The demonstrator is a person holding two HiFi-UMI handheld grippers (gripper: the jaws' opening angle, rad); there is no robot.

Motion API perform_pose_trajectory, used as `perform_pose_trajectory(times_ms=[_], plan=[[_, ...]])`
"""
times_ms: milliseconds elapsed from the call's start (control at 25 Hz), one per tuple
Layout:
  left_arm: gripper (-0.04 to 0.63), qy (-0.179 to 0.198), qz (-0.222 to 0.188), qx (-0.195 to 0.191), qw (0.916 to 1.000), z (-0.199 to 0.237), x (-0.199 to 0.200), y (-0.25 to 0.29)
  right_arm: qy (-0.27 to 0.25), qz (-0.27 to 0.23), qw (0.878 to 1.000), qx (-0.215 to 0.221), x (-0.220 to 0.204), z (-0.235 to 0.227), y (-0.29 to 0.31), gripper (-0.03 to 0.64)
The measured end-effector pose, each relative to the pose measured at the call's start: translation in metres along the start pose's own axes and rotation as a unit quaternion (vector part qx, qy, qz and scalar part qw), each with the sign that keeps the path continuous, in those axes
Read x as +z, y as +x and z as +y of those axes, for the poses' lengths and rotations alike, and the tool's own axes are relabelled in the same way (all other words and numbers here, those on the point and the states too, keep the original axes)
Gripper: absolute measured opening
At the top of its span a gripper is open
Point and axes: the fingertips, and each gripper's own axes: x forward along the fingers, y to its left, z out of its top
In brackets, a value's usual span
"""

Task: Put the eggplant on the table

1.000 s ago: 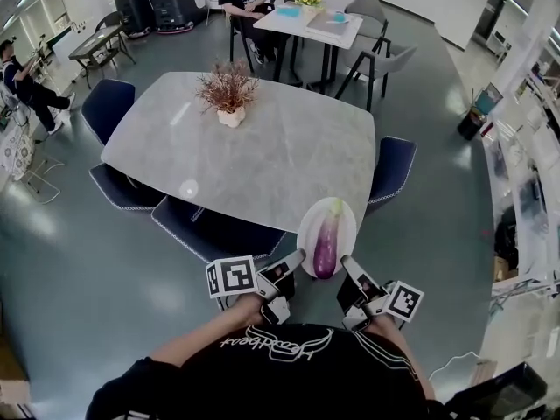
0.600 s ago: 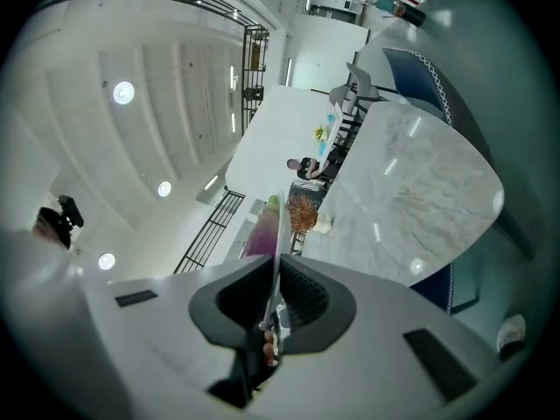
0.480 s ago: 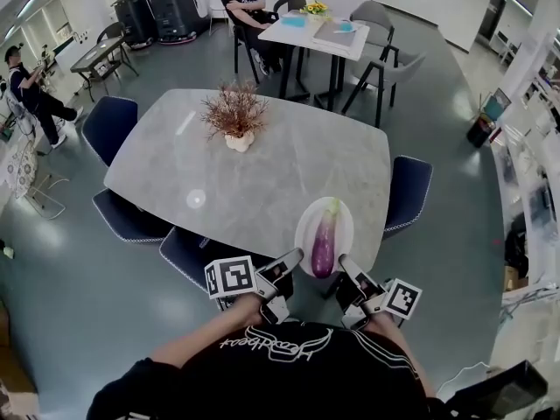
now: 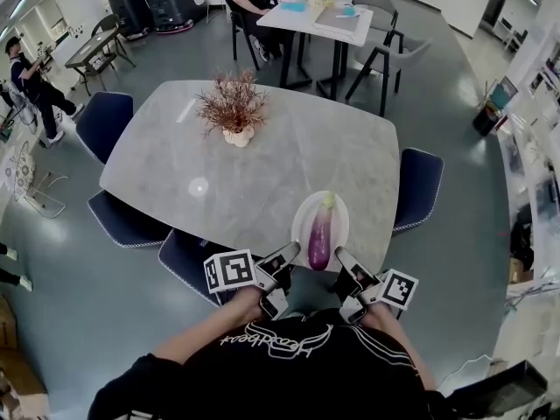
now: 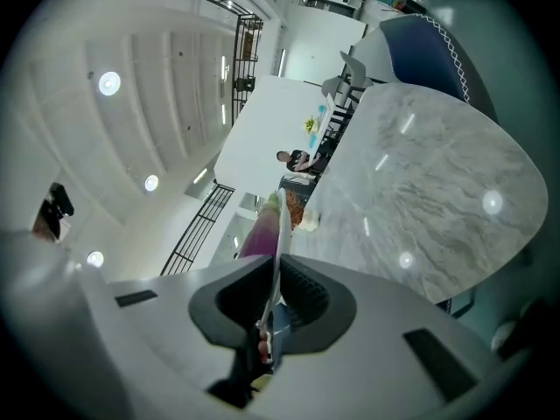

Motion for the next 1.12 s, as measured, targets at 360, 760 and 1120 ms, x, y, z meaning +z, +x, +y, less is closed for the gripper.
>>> perform_pose_trajectory(times_ms=[360,760,1120], plan=[[0.02,0.006,-0.008,0.023,0.9997,0.02,0.017,0.021,0.015,0.017,1.0,-0.004,0.017,-0.028,0.021,0.032],[0.02,-0.027,-0.03,0.059,0.9975,0.055,0.051,0.048,0.027,0.061,0.997,-0.03,0.04,-0.068,0.063,0.032],[0.02,-0.054,-0.047,0.087,0.9936,0.09,0.078,0.069,0.027,0.109,0.991,-0.07,0.056,-0.107,0.098,0.032]])
